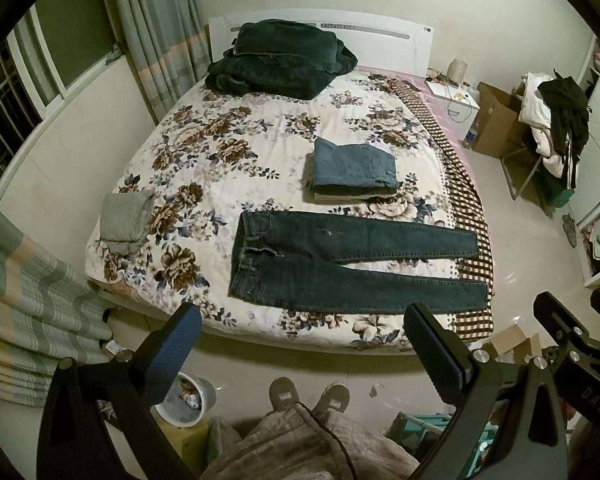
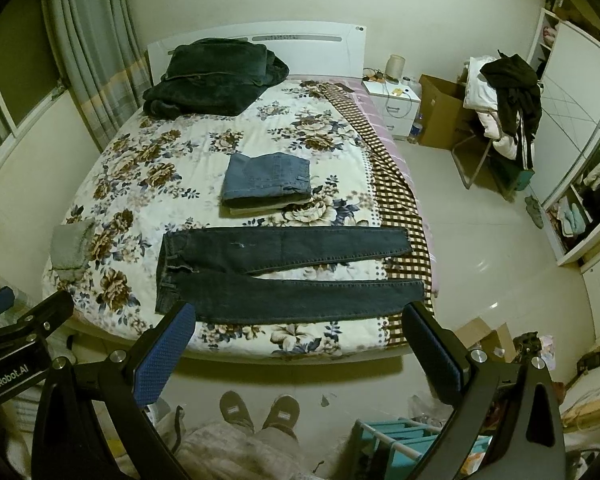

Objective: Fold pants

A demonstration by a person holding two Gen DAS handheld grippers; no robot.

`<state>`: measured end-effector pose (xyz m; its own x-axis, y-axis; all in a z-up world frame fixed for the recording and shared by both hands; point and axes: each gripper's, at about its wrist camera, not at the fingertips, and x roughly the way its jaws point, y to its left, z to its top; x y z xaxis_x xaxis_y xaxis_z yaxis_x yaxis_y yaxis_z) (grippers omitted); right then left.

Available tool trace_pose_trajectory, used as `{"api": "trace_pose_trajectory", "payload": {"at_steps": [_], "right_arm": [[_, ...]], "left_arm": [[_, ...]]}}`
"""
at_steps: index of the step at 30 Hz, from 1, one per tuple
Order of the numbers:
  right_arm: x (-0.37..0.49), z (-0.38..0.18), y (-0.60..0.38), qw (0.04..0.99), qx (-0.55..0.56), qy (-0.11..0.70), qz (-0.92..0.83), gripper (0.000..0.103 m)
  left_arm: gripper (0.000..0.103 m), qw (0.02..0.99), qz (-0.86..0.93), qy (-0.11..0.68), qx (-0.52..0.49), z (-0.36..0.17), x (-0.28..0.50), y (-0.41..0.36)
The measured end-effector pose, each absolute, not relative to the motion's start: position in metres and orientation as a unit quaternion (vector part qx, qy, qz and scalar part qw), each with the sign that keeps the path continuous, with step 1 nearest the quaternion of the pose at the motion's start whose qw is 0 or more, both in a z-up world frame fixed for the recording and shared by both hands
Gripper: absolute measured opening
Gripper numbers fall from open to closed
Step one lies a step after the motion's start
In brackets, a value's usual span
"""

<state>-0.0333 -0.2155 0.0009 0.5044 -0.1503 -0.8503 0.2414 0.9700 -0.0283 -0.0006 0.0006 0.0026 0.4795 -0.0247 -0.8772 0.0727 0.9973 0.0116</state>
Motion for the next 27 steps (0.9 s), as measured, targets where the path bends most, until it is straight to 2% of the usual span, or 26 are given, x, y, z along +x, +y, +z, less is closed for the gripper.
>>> {"api": "trace_pose_trajectory", "payload": {"at_steps": [27], "right_arm": [[-0.0289, 0.0043, -0.2053, 0.865, 0.045, 0.486, -0.112, 0.103]], "left_arm": [[0.103, 0.861, -0.029, 0.506, 0.023, 0.0057, 0.0055, -0.0008]]}}
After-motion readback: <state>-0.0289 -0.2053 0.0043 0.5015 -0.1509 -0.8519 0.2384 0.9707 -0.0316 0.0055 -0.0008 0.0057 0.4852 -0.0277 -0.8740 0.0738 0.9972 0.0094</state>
